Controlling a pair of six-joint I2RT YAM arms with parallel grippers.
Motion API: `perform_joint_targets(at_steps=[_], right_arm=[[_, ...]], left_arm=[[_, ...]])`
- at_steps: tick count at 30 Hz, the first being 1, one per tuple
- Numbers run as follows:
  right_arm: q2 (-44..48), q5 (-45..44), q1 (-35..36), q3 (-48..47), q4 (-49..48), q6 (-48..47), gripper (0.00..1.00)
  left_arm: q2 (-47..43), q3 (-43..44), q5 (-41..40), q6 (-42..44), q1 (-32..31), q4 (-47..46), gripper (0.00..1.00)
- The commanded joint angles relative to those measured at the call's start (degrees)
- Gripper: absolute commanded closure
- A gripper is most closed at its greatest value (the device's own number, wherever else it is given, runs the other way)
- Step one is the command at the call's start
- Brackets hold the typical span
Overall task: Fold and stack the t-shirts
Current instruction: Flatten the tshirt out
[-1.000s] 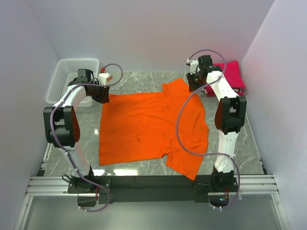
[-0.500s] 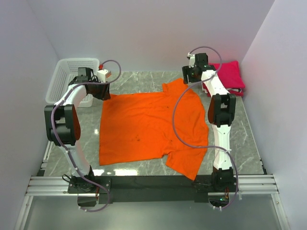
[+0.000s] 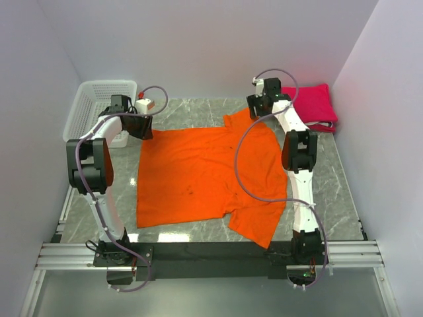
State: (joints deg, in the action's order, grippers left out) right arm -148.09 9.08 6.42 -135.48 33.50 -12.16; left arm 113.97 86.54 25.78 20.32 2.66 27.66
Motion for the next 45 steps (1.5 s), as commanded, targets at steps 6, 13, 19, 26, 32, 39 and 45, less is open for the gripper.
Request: perform_joint_targets(at_steps=[6,13,19,26,32,39,45], right_arm=[[-2.0,-3.0,2.3,-4.3,7.7,-5.3,0.30],[-1.9,-6.4,2.6,-2.6,15.0,-5.7,0.39],[1.2,-5.4,1.3,1.0,19.4,-4.0,0.53],[-0.9,-8.3,1.8,-2.4,22.1,-2.6,0.52],[2.3,-8.0,0.4,2.0,14.4,-1.9,0.25],[-3.1,0.3,-2.0,-4.8,22.1,-1.6,0.51],[-3.6,3.2,-3.4,-5.7,23.2,0.1,1.00]], left_arm=[[0.7,4.2,-0.7,2.1,0.0,-0.2,0.53],[1.2,3.4,-0.4,2.8,0.0,0.6,0.53],[2.1,3.0,0.6,3.3,0.0,1.7,0.53],[2.5,4.2,-0.4,5.4,-0.2,3.4,0.52],[4.8,6.8,0.8,4.6,-0.1,3.5,0.52],[6.8,10.1,1.4,3.3,-0.1,3.9,0.52],[7.7,10.8,1.6,2.8,-0.2,3.9,0.52]])
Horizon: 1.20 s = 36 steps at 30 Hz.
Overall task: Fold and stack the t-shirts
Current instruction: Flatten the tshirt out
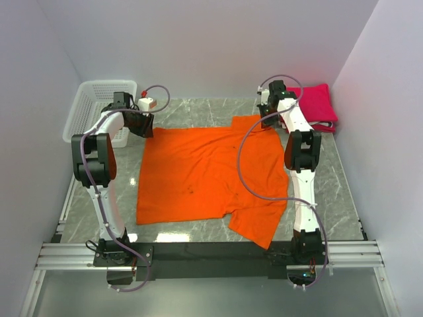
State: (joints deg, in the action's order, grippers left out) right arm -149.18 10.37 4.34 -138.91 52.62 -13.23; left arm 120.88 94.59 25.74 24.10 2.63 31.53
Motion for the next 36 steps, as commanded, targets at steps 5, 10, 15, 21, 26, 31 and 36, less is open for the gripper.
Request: perform_joint_targets(at_steps=[5,10,15,21,26,31,36], right_arm=[[2.1,0.4,-1.2,5.4,-0.4,-0.2,1.00],[8.4,-0.2,-1.3,8.9,-6.6,-1.0,1.00],[8.3,-0.8,-1.2,5.9,-7.4,-1.4,1.00],[8.5,-0.9,-1.2,6.4,-7.9,-1.5,1.00],[8.3,-1.2,-1.3,6.4,-7.8,-2.0,1.00],[8.1,-1.2,-1.3,6.1,-7.8,-2.1,1.00],[8.6,-1.2,-1.3,7.0,-8.1,-2.5,1.00]], left_arm=[[2.6,4.3,0.7,-2.0,-0.3,-1.2,0.53],[5.3,7.5,-0.3,-3.6,-0.5,-3.7,0.53],[8.0,11.2,-1.4,-5.7,-1.4,-6.0,0.52],[11.7,14.5,-2.9,-7.5,-2.0,-6.7,0.55],[13.0,14.2,-5.8,-4.7,-4.3,-5.1,0.58],[10.6,13.0,-3.2,-4.1,-4.6,-5.1,0.82],[-0.8,2.4,-1.2,-4.2,-5.4,-13.4,0.99]])
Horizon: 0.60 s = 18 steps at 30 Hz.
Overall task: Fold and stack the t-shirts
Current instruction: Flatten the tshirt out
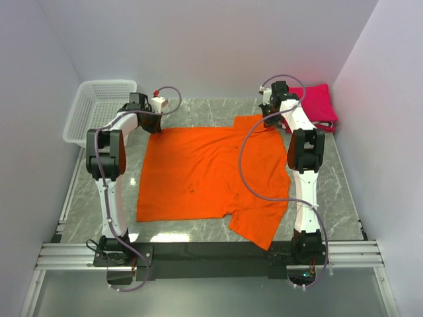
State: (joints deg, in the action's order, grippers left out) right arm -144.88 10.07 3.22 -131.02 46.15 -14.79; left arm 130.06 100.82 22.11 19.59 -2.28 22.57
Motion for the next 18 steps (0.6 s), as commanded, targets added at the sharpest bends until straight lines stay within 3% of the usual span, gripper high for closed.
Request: perform_joint_targets(at_steps=[1,8,12,14,18], right_arm=[[4.4,-0.9,-0.1,-0.8,-1.7,-1.0,1.00],[4.2,-0.3,-0.1,-0.7,-1.7,-0.9,1.00],[4.1,-0.7,-0.1,-0.7,-1.4,-1.4,1.00],[4.3,-0.7,-0.1,-0.4,-1.3,-1.8,1.00],[4.7,-0.8,-0.1,0.4,-1.8,-2.2,1.00]], left_arm=[[-11.6,-5.3,2.4,1.7,-1.6,-6.0,0.99],[-20.1,-20.2,-4.0,12.7,-10.9,-7.5,0.98],[-20.1,-23.4,-2.4,17.6,-14.3,-1.1,0.78],[-20.3,-23.3,0.8,21.4,-14.8,3.8,0.63],[-22.1,-22.5,6.1,20.5,-12.4,6.5,0.56]])
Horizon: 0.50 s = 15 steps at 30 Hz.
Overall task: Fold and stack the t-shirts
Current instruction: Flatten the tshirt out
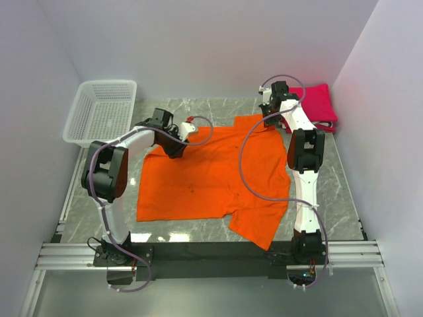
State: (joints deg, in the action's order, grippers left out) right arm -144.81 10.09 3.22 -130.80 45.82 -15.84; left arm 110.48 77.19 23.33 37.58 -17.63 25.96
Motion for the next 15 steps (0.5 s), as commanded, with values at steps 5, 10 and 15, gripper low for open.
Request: perform_joint_targets(at_steps=[5,10,15], right_arm=[[4.2,-0.4,-0.1,-0.3,-1.2,-0.7,1.00],[4.3,-0.3,-0.1,-0.3,-1.3,-0.5,1.00],[4.9,-0.4,-0.1,0.5,-1.8,-0.8,1.00]], left_arm=[[-0.9,7.8,3.7,-3.4,6.4,1.9,0.55],[2.5,9.9,3.6,-3.6,5.9,3.7,0.55],[4.0,10.7,2.3,-4.4,4.4,3.9,0.53]])
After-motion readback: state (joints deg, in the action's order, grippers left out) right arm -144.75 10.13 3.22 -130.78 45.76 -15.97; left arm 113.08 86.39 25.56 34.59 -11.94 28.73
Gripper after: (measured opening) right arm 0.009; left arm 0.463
